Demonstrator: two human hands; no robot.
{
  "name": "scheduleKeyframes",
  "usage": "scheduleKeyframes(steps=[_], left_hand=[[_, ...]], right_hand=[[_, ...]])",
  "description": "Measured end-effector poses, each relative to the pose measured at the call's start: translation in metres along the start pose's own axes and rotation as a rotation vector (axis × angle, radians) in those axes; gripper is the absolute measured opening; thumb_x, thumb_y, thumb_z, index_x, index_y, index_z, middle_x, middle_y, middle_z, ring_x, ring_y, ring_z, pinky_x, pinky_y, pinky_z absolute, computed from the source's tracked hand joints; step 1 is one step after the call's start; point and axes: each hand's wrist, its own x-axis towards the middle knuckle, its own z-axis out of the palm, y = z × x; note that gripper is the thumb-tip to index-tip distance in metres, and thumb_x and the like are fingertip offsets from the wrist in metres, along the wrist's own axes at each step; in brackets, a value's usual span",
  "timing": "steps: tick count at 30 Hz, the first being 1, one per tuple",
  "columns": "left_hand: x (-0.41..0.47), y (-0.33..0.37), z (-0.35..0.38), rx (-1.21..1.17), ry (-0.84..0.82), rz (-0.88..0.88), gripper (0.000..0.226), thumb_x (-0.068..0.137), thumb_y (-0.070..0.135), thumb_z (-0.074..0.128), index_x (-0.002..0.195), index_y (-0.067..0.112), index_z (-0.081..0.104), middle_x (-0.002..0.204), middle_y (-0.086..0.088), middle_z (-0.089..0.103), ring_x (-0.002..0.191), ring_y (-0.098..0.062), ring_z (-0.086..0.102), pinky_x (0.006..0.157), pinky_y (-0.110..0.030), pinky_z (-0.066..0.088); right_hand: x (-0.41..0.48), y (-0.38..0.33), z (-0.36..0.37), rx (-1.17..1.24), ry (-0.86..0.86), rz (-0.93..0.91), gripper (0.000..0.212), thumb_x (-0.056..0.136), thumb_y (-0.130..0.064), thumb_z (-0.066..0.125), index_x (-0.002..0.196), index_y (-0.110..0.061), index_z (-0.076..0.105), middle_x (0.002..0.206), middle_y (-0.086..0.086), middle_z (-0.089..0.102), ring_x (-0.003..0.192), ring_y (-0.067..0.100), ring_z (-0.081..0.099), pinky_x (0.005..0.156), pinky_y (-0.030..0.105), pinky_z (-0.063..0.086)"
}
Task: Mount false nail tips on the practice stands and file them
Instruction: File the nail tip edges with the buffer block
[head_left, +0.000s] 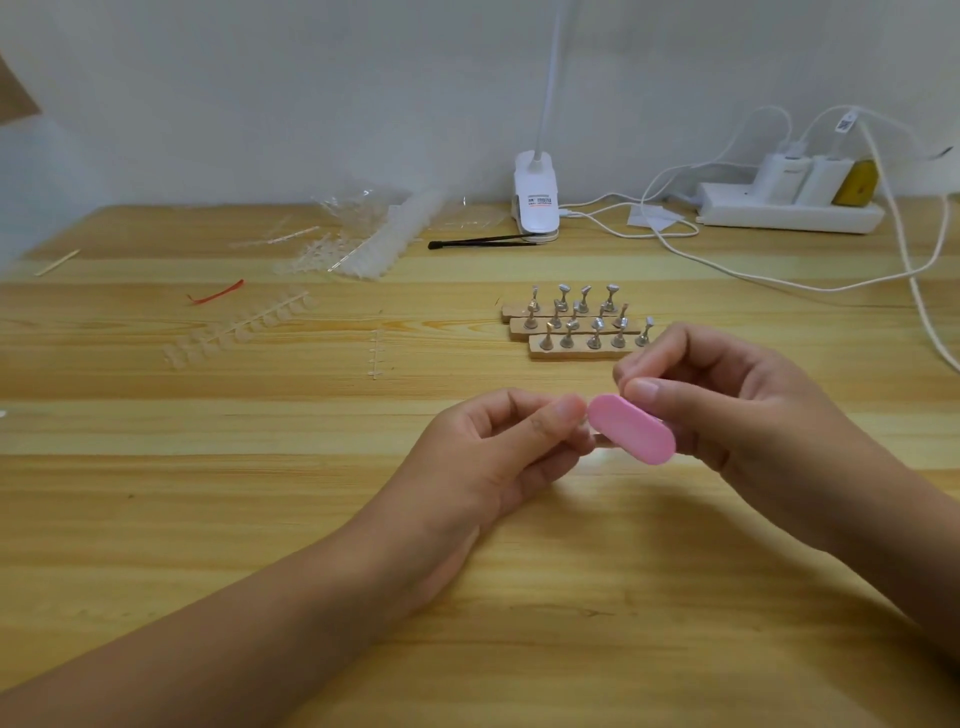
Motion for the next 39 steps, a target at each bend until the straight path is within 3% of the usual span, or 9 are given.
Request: scheduleKeyframes(steps=[7,10,15,18,21,26,30,34,39], left_hand=[[0.001,-0.001,0.000,-0.013,0.011,-0.007,0.040,0.063,0.037,0.076,0.089,0.008,0.071,0.090,-0.009,0.074,0.089,-0.015,0.072,0.076,-0.018,0.055],[0.001,0.000,0.000,-0.035,0.019,-0.023,0.038,0.063,0.038,0.078,0.087,0.010,0.071,0.088,-0.008,0.074,0.085,-0.017,0.074,0.070,-0.018,0.056],[0.000,0.004,0.001,-0.050,0.031,-0.058,0.053,0.066,0.043,0.075,0.103,0.008,0.061,0.086,-0.009,0.076,0.079,-0.020,0.076,0.060,-0.017,0.056],[-0.001,0.005,0.001,-0.043,0.003,-0.055,0.054,0.068,0.046,0.072,0.105,0.009,0.060,0.089,-0.011,0.077,0.080,-0.019,0.076,0.060,-0.017,0.056],[-0.003,0.006,0.000,-0.056,-0.022,-0.026,0.052,0.072,0.045,0.071,0.109,0.010,0.059,0.099,-0.013,0.076,0.086,-0.020,0.075,0.065,-0.018,0.056],[-0.004,0.007,0.002,-0.120,-0.057,0.012,0.044,0.078,0.037,0.073,0.108,0.007,0.060,0.105,-0.012,0.075,0.090,-0.022,0.075,0.070,-0.019,0.057],[-0.005,0.008,0.005,-0.165,-0.084,-0.005,0.054,0.068,0.037,0.075,0.109,0.004,0.061,0.104,-0.014,0.075,0.092,-0.025,0.075,0.071,-0.021,0.058],[-0.005,0.009,0.004,-0.199,-0.080,-0.023,0.058,0.070,0.036,0.074,0.114,0.002,0.059,0.108,-0.017,0.074,0.098,-0.029,0.073,0.074,-0.022,0.059],[-0.004,0.009,0.002,-0.215,-0.085,-0.034,0.058,0.077,0.035,0.072,0.121,0.000,0.058,0.116,-0.019,0.071,0.106,-0.034,0.070,0.078,-0.024,0.059]], right_hand=[[-0.002,-0.001,-0.001,0.017,0.006,0.039,0.019,0.069,-0.028,0.081,0.083,-0.021,0.071,0.086,0.000,0.068,0.075,0.013,0.066,0.064,0.019,0.053],[-0.001,-0.005,-0.005,0.085,0.010,0.108,0.016,0.069,-0.015,0.080,0.083,-0.019,0.073,0.088,0.003,0.070,0.078,0.016,0.069,0.062,0.020,0.054],[0.005,-0.005,-0.009,0.314,0.085,0.236,0.022,0.066,-0.010,0.067,0.084,-0.014,0.078,0.090,0.011,0.072,0.078,0.014,0.071,0.063,0.019,0.057],[0.007,-0.003,-0.011,0.329,0.103,0.268,0.028,0.070,-0.010,0.062,0.093,-0.009,0.078,0.101,0.014,0.073,0.091,0.016,0.072,0.067,0.018,0.058],[0.005,-0.004,-0.010,0.259,0.100,0.233,0.034,0.071,-0.014,0.063,0.103,-0.008,0.075,0.109,0.017,0.072,0.096,0.017,0.069,0.074,0.019,0.058],[-0.002,-0.007,-0.004,0.061,0.058,0.077,0.034,0.073,-0.023,0.066,0.104,-0.014,0.076,0.105,0.010,0.074,0.094,0.018,0.072,0.075,0.019,0.055],[-0.005,-0.004,0.000,-0.301,0.146,-0.133,0.021,0.077,-0.027,0.064,0.091,-0.020,0.079,0.109,-0.005,0.071,0.108,0.009,0.065,0.085,0.019,0.053],[-0.006,-0.002,0.002,-0.394,0.116,-0.229,0.025,0.079,-0.028,0.062,0.099,-0.020,0.074,0.108,-0.007,0.068,0.111,0.006,0.062,0.079,0.014,0.052],[-0.005,0.000,0.000,-0.483,0.055,-0.236,0.019,0.088,-0.030,0.068,0.106,-0.027,0.073,0.106,-0.006,0.070,0.101,0.021,0.066,0.082,0.039,0.055]])
